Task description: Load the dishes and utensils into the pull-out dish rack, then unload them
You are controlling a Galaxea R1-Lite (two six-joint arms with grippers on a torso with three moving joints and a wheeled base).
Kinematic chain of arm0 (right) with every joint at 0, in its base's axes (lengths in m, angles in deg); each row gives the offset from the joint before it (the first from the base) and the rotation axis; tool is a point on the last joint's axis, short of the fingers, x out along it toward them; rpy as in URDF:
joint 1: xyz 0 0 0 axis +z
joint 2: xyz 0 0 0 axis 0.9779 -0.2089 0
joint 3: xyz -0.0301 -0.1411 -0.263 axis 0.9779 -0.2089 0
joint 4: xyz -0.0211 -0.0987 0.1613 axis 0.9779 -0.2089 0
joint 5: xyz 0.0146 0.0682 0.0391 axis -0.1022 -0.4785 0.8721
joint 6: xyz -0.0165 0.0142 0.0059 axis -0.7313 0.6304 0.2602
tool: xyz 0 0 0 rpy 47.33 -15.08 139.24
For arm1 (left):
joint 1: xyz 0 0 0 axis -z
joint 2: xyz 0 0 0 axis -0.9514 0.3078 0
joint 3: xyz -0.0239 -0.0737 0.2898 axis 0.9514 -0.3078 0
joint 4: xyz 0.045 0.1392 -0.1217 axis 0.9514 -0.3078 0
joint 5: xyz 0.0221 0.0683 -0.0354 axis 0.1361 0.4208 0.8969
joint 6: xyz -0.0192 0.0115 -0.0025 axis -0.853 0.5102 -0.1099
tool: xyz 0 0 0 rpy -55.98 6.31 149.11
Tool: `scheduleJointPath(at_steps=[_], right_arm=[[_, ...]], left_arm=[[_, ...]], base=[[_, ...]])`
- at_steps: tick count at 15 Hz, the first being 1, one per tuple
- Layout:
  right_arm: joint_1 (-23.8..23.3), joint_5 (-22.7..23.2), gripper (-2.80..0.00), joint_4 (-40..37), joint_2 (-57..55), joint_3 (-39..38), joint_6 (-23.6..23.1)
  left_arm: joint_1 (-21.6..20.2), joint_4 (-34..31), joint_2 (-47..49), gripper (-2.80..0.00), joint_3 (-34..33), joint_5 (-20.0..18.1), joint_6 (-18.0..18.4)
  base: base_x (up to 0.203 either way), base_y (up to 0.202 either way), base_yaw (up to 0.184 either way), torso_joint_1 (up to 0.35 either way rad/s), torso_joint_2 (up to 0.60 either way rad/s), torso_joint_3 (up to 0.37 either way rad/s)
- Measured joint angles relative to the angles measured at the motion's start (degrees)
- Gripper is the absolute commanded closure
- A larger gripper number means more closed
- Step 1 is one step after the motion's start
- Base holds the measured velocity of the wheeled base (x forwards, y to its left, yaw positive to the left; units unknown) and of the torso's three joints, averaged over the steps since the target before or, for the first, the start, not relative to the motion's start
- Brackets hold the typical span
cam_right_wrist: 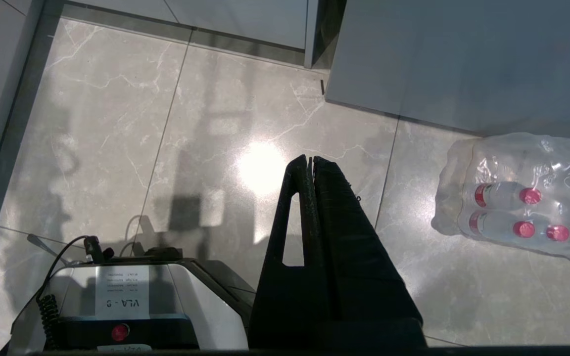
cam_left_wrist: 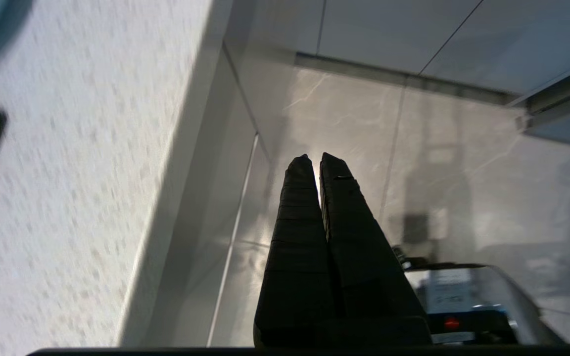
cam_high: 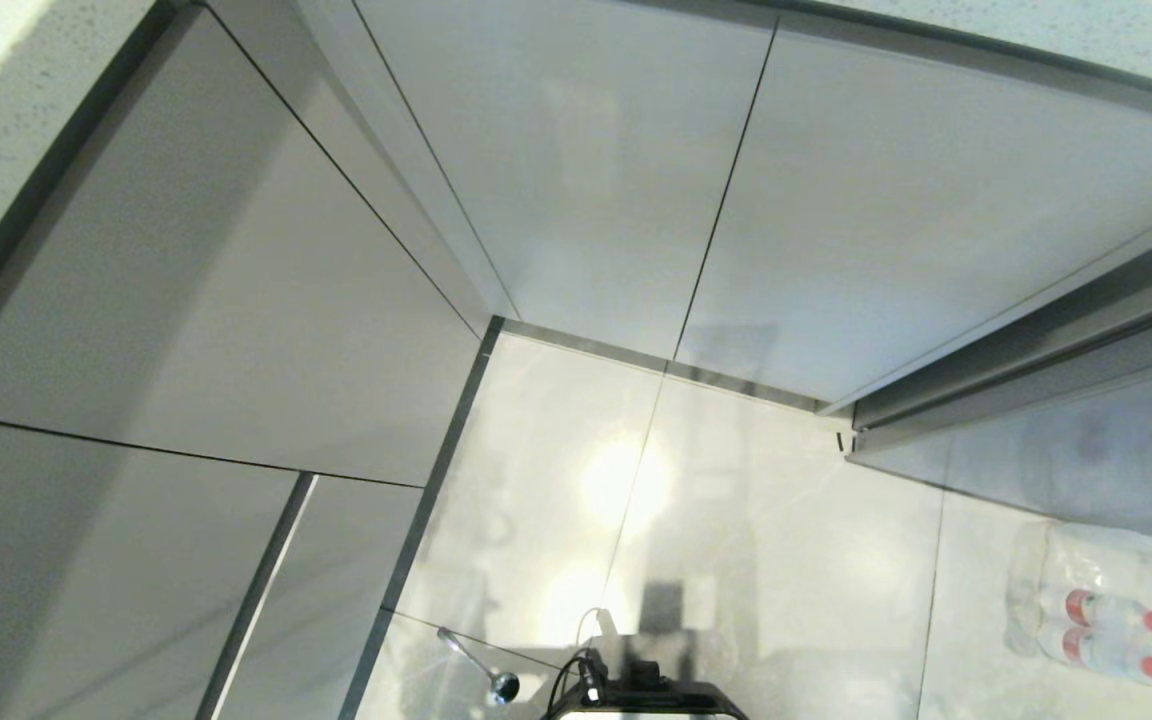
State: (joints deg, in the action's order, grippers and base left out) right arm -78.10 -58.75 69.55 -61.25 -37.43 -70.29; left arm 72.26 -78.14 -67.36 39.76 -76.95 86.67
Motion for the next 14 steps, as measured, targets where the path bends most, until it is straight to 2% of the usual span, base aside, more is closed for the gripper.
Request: scheduleJointPath(at_steps=[1, 4, 6, 9, 11, 14], right_arm=[[0.01, 0.0, 0.0, 0.0, 0.0, 0.0, -0.01], [0.02, 0.0, 0.0, 0.0, 0.0, 0.0, 0.0], [0.0, 0.0, 0.0, 0.0, 0.0, 0.0, 0.0], [0.0, 0.0, 0.0, 0.0, 0.0, 0.0, -0.01], [0.0, 0.0, 0.0, 0.0, 0.0, 0.0, 0.0], [0.0, 0.0, 0.0, 0.0, 0.0, 0.0, -0.02]], left_arm=[[-0.19, 1.65, -2.17, 0.0, -4.03, 1.0, 0.01], [-0.43, 8.36, -6.09, 0.0, -17.56, 2.53, -3.19], [-0.48, 16.99, -7.11, 0.0, -28.25, 3.07, -2.04], [-0.52, 33.99, -7.73, 0.0, -44.9, 2.34, 1.48], [-0.52, 38.21, -7.87, 0.0, -49.92, -0.04, 1.34], [-0.52, 38.73, -7.94, 0.0, -50.66, -1.33, -0.82]], base=[[0.0, 0.0, 0.0, 0.0, 0.0, 0.0], [0.0, 0.0, 0.0, 0.0, 0.0, 0.0], [0.0, 0.0, 0.0, 0.0, 0.0, 0.0], [0.0, 0.0, 0.0, 0.0, 0.0, 0.0], [0.0, 0.0, 0.0, 0.0, 0.0, 0.0], [0.0, 0.0, 0.0, 0.0, 0.0, 0.0]])
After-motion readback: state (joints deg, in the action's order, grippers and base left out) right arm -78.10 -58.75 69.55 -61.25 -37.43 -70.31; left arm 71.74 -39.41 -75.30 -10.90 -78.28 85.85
